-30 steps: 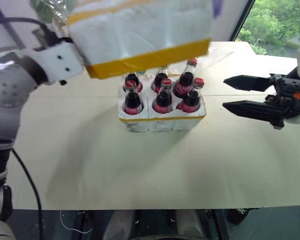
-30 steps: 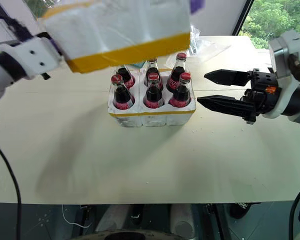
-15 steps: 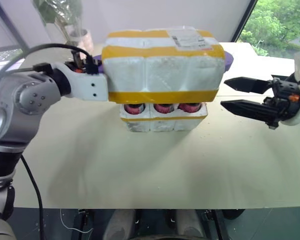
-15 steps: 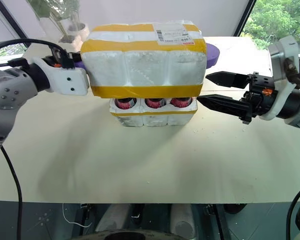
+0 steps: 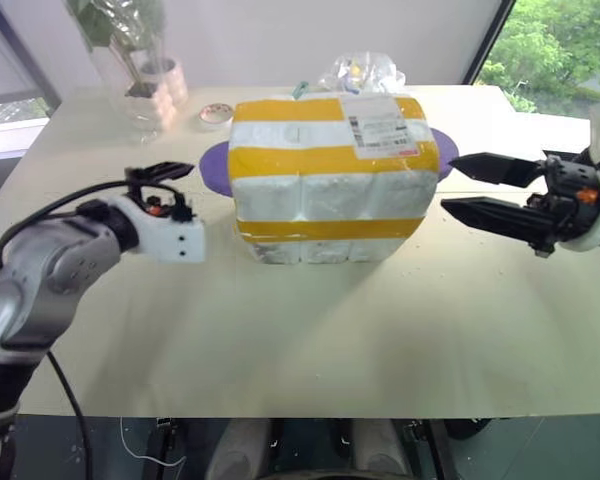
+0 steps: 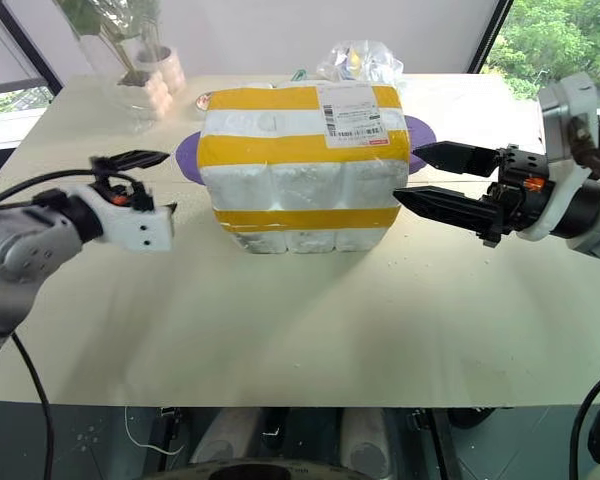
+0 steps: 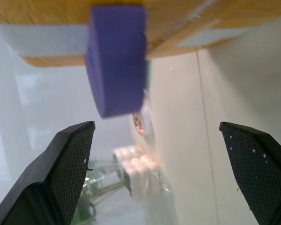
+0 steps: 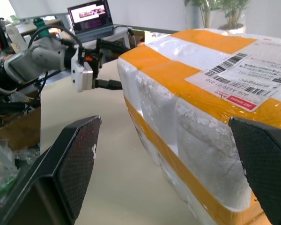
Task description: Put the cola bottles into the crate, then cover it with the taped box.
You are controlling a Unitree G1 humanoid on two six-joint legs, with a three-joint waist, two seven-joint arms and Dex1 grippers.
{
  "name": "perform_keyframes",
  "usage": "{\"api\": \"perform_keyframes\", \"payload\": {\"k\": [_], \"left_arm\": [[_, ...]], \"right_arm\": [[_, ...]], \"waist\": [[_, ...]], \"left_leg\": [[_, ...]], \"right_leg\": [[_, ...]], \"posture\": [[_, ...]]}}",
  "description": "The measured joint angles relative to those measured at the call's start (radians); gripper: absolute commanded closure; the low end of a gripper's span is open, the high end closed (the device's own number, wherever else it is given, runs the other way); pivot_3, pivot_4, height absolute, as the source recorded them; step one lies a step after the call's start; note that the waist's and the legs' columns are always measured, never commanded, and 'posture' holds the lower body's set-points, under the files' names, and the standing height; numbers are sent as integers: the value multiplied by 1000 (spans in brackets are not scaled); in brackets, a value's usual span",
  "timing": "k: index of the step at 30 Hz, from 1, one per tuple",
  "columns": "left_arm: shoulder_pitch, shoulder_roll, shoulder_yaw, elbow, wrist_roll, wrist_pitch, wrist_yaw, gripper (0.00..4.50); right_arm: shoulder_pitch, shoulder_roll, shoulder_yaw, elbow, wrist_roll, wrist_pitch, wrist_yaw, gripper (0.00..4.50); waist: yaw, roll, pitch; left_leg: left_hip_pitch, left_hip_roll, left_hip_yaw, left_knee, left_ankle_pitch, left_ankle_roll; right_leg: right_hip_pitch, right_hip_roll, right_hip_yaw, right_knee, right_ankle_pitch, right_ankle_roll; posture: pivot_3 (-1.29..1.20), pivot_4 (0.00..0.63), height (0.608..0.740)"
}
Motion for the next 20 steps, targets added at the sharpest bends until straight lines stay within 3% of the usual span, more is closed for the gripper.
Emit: {"api": "perform_keyframes", "payload": {"k": [3, 6, 10, 12, 16, 20], "left_arm": [[56, -42, 96, 18, -119, 1, -8, 59], [58, -112, 244, 26, -433, 160, -123, 59], [-15, -78, 441, 78, -916, 680, -283, 59], [-71, 14, 533, 138, -1130, 922, -362, 59], [-127, 146, 631, 194, -1361, 1146, -481, 59], [-109, 168, 633, 200, -1415, 1189, -505, 59]], "right_arm": [[2, 0, 0, 0, -10, -9, 7, 0], [4, 0, 2, 1, -31, -25, 25, 0], [30, -1, 11, 10, -71, -43, 54, 0], [50, -6, 17, 12, -106, -67, 76, 0], [68, -9, 66, 40, -183, -105, 112, 0], [50, -9, 112, 90, -238, -140, 130, 0]], "waist": [[5, 0, 0], [2, 0, 0], [-3, 0, 0], [-6, 0, 0], [-7, 1, 0], [-6, 1, 0]], "left_leg": [[0, 0, -1, 1, 0, 0], [0, 0, -1, 1, 0, 0], [0, 0, -1, 2, 0, 0], [0, 0, -1, 3, 0, 0], [2, -1, 0, 2, 0, 0], [4, 0, 0, 2, 0, -1]], "right_leg": [[1, 0, 0, 0, 0, 0], [0, 0, -1, 0, 0, 0], [-1, 3, -1, 4, -1, 1], [-1, 4, -1, 4, -1, 1], [1, 3, -1, 4, -1, 1], [3, 1, 0, 4, -1, 1]], "posture": [[0, 150, 738], [0, 150, 738], [0, 150, 738], [0, 150, 738], [0, 150, 738], [0, 150, 738]]}}
